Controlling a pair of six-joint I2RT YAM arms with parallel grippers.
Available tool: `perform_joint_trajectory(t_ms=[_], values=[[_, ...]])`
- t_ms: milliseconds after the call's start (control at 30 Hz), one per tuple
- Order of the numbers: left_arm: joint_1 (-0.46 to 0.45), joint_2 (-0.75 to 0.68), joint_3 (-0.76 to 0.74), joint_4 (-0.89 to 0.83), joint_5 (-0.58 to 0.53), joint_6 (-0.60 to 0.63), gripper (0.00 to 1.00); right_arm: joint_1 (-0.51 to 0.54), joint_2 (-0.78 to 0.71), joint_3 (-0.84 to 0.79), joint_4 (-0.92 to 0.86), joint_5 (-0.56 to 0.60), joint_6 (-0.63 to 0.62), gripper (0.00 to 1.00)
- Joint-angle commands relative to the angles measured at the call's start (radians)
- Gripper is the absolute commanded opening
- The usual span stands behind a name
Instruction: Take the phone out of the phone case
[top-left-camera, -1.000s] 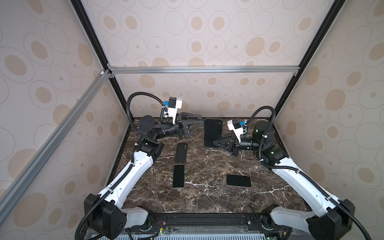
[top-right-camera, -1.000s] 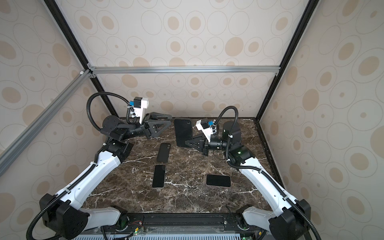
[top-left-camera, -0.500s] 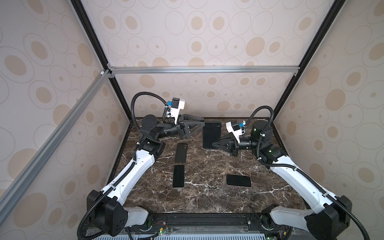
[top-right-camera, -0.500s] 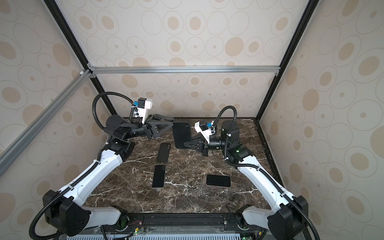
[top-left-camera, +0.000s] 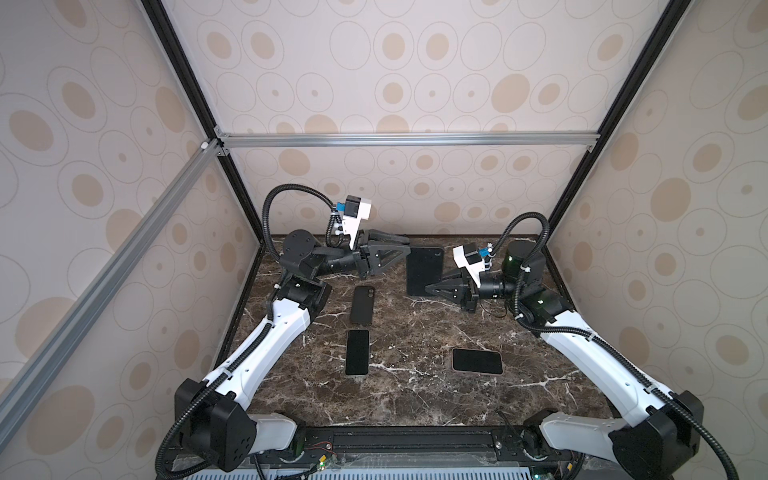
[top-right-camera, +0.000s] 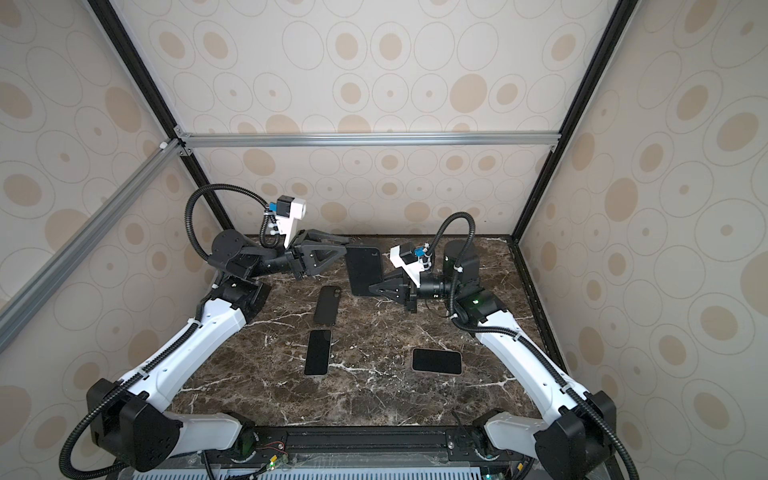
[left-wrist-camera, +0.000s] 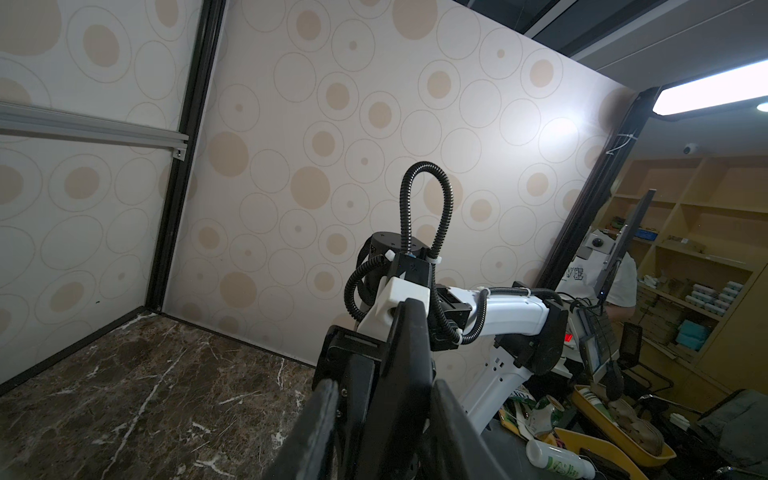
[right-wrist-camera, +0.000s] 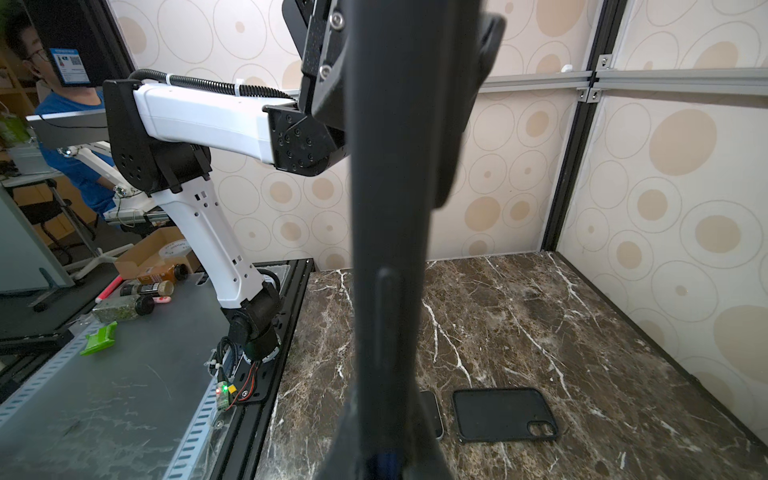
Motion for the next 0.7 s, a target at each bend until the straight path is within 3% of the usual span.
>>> perform_joint_trajectory(t_ms=[0,167,300,433,533,667], values=[[0.039,0.014,0.020,0.083,-0.062,-0.067,0.36,0.017,-0.055,0.005,-0.003,-0.128,-0.137,0.00],[0.052,0.016,0.013,0.057,-0.074,-0.050,0.34,0.028,-0.065,0.005,-0.026,-0.146,-0.158,0.00],[0.053,0.009,0.018,-0.067,-0.094,0.040,0.34,0.030,-0.075,0.004,-0.007,-0.138,-0.136,0.00],[0.052,-0.023,0.015,-0.116,-0.116,0.102,0.34,0.029,-0.070,0.016,-0.041,0.044,-0.071,0.00],[0.051,-0.063,0.003,-0.066,-0.119,0.111,0.39,0.030,-0.039,0.055,-0.122,0.109,-0.030,0.00],[0.042,-0.088,-0.019,0.075,-0.065,0.048,0.46,0.029,-0.035,0.009,-0.020,0.105,0.025,0.00]])
